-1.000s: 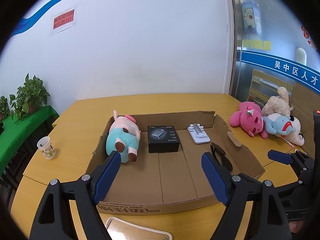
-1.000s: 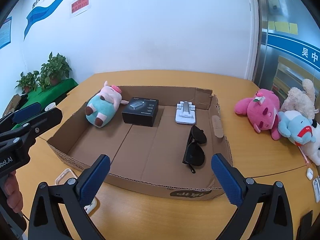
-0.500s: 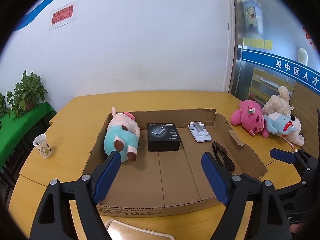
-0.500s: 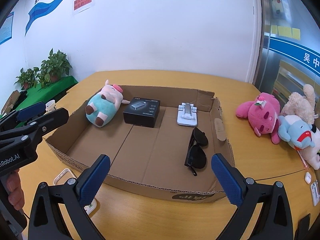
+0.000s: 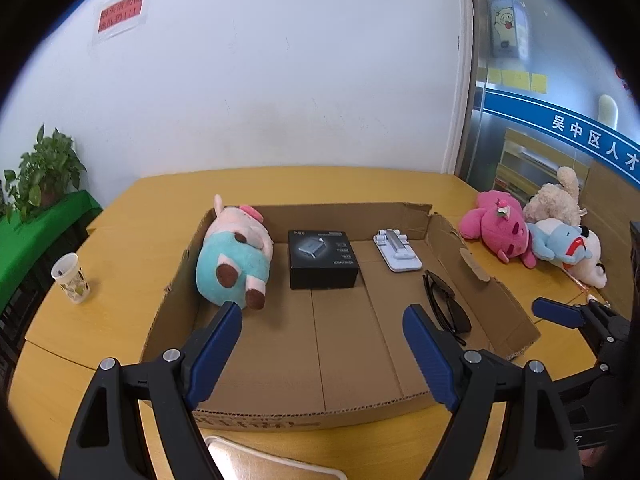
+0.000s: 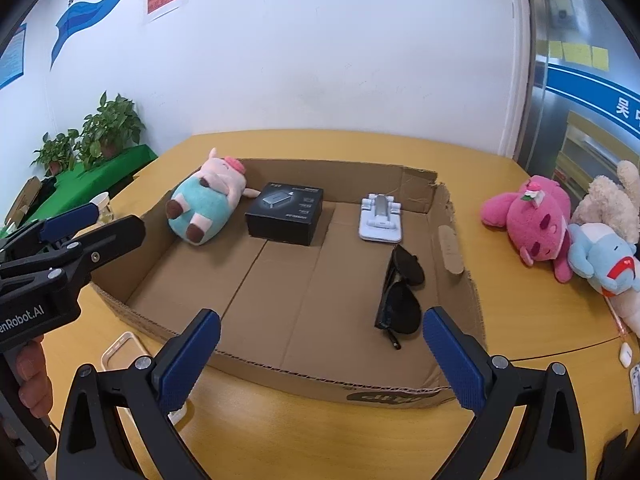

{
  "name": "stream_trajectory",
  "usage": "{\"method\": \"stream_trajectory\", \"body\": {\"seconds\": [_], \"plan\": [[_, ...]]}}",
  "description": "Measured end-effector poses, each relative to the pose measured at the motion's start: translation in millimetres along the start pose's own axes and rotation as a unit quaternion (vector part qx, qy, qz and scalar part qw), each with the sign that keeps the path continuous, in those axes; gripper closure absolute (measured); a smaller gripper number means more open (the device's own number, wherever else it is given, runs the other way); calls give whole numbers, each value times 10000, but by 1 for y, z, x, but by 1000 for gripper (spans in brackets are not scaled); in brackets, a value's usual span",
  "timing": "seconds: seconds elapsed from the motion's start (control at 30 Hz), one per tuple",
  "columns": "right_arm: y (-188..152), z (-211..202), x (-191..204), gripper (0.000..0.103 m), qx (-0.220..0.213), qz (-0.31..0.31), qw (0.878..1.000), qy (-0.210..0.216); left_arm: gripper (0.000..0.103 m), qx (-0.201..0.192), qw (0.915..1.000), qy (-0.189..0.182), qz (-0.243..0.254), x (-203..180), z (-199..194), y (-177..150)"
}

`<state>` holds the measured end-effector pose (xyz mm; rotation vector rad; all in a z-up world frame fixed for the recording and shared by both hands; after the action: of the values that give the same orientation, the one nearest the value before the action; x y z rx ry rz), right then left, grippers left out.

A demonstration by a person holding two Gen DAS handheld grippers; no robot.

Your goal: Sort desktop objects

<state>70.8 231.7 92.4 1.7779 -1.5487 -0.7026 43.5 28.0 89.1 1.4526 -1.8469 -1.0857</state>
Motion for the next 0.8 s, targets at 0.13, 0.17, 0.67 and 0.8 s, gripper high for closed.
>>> {"method": "stream_trajectory", "body": {"seconds": [0.13, 0.17, 0.67, 0.8], "plan": [[-11, 0, 21, 1, 93, -111, 9989, 454, 20, 93, 9997, 156, 140, 19, -10, -15], [-16, 1, 30, 1, 139, -179, 9981, 577, 20, 126, 9995, 224, 175, 26, -13, -22], [-107, 51, 130, 15, 1271, -783, 9741, 1696, 22, 906, 9955, 227, 151, 95, -9, -104], [-119, 63, 121, 53, 1575, -857, 9712, 1570, 53, 1426, 9896, 144, 127, 97, 7, -125]]}}
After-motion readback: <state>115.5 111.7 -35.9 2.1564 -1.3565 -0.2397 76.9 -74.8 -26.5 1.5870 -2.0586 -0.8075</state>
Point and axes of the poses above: each gripper's, at about its wrist camera, not at the fingertips, and z roughly the way its jaws point, x to its left, y to its top, the point moved 4 cm from there along z, roughly the way its jaws point, and after that the axes turned 2 degrees about -x, right-handed, at the moved point
